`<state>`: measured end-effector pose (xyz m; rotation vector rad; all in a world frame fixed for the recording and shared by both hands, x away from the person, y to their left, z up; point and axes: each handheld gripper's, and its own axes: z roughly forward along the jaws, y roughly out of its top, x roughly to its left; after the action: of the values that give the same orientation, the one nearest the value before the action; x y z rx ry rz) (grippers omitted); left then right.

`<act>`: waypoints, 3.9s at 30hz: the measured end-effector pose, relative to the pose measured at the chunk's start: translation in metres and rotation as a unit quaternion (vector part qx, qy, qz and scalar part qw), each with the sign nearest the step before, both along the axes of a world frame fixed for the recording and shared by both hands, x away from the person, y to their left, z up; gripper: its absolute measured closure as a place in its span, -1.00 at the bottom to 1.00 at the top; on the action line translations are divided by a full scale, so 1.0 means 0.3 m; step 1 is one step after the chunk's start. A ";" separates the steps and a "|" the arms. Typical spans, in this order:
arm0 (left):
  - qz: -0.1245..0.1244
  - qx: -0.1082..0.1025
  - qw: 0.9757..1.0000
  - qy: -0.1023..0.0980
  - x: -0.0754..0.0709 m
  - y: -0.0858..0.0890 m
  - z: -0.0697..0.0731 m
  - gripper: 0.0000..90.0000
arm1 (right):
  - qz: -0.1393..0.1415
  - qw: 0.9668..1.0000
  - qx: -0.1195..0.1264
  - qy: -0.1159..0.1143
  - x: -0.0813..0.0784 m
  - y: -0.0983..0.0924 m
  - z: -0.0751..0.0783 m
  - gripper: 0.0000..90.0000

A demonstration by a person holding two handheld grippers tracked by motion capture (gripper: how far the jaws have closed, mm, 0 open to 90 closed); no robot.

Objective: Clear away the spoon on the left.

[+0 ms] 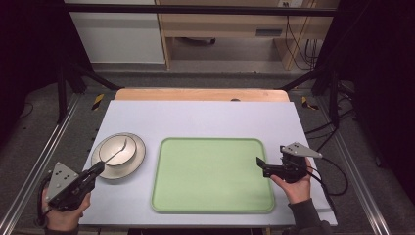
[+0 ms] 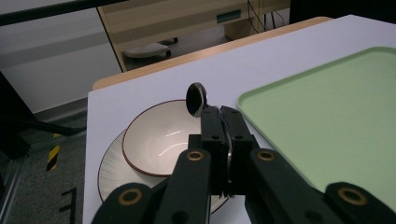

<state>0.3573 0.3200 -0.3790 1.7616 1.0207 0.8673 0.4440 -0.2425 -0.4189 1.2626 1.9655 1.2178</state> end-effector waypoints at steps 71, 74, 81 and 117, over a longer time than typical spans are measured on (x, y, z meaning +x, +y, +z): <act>-0.094 0.037 0.995 -0.008 0.011 -0.217 -0.023 0.98 | 0.002 1.000 -0.002 -0.004 -0.002 -0.001 0.005 -0.93; -0.098 0.041 0.994 0.000 0.011 -0.232 -0.028 0.98 | 0.003 1.000 -0.002 -0.002 -0.002 0.000 0.004 -0.93; -0.106 0.047 0.993 0.004 0.024 -0.262 -0.037 0.98 | 0.003 1.000 -0.002 -0.003 -0.002 -0.001 0.005 -0.92; -0.119 0.088 0.989 0.027 0.095 -0.376 -0.126 0.98 | 0.004 1.000 0.001 0.000 0.000 0.004 0.002 -0.92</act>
<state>0.3860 0.2071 -0.4167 2.0174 0.7651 0.7802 0.4440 -0.2414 -0.4182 1.2572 1.9708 1.2234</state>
